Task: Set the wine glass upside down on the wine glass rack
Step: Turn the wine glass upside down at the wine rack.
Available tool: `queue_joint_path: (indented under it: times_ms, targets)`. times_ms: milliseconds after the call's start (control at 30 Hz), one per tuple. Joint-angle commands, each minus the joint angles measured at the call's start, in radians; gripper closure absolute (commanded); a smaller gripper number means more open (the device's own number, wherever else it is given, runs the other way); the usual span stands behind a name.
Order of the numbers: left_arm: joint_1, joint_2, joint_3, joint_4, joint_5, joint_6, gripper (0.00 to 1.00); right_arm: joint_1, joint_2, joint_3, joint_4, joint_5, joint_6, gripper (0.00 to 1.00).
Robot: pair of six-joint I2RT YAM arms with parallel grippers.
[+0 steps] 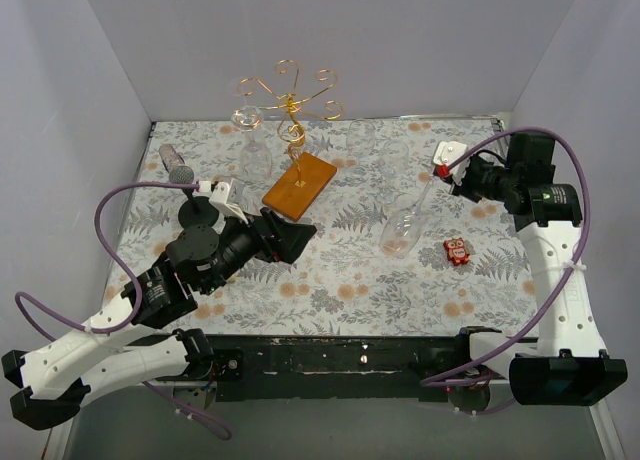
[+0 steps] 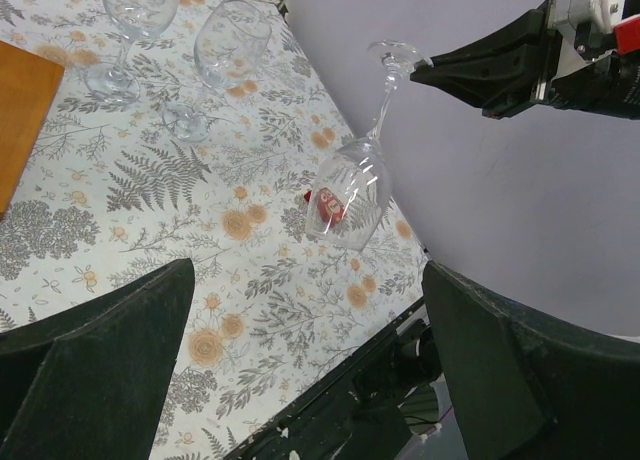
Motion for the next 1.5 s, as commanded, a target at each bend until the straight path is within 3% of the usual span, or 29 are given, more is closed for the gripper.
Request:
queue_joint_path:
  times_ms: [0,1467]
  targets:
    - [-0.004,-0.016,-0.011,0.036,0.011,-0.018,0.02,0.048,-0.012,0.066,0.05,-0.005,-0.039,0.99]
    - [-0.004,-0.04,-0.099,0.15,0.058,-0.168,0.02,0.445,0.0,0.06,-0.003,0.315,-0.302,0.99]
